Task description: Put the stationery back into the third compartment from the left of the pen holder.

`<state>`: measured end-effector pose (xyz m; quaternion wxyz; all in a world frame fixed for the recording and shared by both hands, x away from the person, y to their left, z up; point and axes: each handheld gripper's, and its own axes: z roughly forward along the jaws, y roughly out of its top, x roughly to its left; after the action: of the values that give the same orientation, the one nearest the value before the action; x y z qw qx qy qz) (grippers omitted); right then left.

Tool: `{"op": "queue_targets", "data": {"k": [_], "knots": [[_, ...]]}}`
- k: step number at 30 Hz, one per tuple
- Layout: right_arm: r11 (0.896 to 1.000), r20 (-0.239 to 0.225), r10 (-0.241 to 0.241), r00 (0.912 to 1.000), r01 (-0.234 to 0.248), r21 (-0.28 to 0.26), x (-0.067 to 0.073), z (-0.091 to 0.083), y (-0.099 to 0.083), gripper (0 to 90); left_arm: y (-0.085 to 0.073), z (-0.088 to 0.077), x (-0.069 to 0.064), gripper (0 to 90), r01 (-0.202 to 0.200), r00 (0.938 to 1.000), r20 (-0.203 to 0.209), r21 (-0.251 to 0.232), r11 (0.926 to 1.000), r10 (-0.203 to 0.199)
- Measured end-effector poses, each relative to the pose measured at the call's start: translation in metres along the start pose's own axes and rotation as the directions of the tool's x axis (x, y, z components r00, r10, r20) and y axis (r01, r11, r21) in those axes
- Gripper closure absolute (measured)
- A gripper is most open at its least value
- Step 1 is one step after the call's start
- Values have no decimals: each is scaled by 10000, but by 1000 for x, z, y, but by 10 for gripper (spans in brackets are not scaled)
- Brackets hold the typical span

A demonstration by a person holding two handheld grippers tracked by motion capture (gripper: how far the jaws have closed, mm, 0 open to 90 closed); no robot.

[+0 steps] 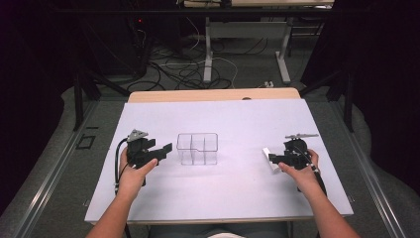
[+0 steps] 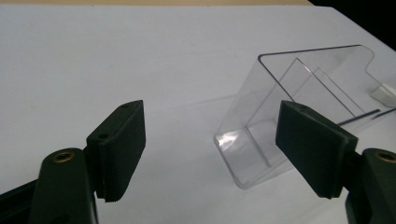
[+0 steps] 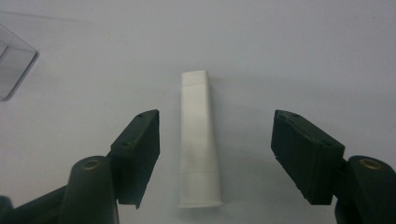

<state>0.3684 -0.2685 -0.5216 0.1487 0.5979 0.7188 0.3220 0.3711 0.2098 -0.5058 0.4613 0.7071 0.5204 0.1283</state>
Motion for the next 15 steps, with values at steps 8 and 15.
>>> {"op": "queue_targets", "data": {"k": [8,15], "knots": [[9973,-120,-208,9997,216,696,4,10,1,400,-6,-7,0,158,-356,9989,-320,-234,9991,349],[9898,-199,-83,9998,111,1424,5,16,1,457,-7,-6,4,81,-397,9978,-539,-430,9983,374]]}}
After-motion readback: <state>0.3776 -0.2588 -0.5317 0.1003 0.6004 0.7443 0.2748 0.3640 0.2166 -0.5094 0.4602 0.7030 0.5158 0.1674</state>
